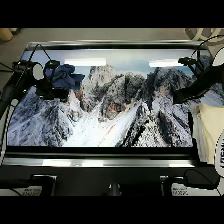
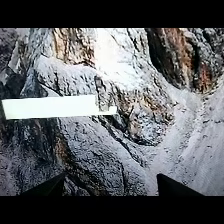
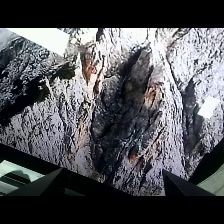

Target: Fold the shirts.

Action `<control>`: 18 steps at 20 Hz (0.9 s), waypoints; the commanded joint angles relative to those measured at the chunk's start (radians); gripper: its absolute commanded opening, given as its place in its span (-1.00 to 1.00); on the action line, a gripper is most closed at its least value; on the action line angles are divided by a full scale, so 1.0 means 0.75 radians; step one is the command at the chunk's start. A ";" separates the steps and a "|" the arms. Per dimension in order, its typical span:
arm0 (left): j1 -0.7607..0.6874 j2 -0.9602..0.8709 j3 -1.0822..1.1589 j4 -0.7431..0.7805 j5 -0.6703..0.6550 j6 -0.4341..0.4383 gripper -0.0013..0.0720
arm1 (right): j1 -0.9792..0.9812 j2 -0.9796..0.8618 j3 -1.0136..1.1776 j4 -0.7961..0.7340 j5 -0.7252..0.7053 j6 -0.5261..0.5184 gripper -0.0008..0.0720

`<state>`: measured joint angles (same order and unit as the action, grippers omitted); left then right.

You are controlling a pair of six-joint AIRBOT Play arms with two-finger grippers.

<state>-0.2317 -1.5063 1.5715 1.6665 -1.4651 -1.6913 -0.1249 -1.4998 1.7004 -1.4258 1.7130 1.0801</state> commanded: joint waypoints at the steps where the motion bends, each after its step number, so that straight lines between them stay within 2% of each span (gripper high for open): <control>1: 0.000 0.001 -0.001 0.001 0.000 0.000 0.91 | 0.000 -0.001 0.002 0.001 0.000 0.001 0.74; 13: -0.001 0.001 -0.001 0.001 0.000 0.000 0.91 | -0.001 -0.001 0.001 0.001 0.000 0.001 0.74; 18: -0.001 -0.022 -0.001 -0.015 0.332 -0.006 0.91 | 0.000 -0.001 0.002 0.001 -0.224 0.007 0.74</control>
<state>-0.2317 -1.5143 1.5707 1.6661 -1.3563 -1.6913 -0.1249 -1.4998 1.7004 -1.4258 1.6470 1.0817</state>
